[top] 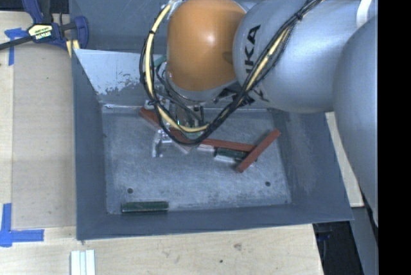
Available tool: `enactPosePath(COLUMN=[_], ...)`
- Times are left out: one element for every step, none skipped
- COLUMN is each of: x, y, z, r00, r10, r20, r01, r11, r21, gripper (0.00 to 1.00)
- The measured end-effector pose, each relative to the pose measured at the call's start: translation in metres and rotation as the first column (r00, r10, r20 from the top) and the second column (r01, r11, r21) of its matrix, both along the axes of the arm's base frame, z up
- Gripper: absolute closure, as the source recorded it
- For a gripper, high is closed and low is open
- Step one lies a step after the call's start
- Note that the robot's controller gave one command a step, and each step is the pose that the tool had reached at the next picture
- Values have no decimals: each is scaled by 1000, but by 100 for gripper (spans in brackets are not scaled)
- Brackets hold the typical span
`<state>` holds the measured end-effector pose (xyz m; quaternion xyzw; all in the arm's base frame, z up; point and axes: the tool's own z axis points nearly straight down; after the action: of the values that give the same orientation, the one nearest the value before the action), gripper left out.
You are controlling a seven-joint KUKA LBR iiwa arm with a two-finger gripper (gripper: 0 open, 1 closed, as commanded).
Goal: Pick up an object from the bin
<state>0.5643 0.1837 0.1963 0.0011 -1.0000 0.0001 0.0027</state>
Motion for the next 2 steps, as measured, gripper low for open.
enactPosePath(x=[2,27], y=[-1,-40], z=[4,-51], r00=[1000,999], r10=[-2,-46], r20=[8,14], r01=[2,46], r11=[1000,999], r21=[2,4], gripper=[0,0])
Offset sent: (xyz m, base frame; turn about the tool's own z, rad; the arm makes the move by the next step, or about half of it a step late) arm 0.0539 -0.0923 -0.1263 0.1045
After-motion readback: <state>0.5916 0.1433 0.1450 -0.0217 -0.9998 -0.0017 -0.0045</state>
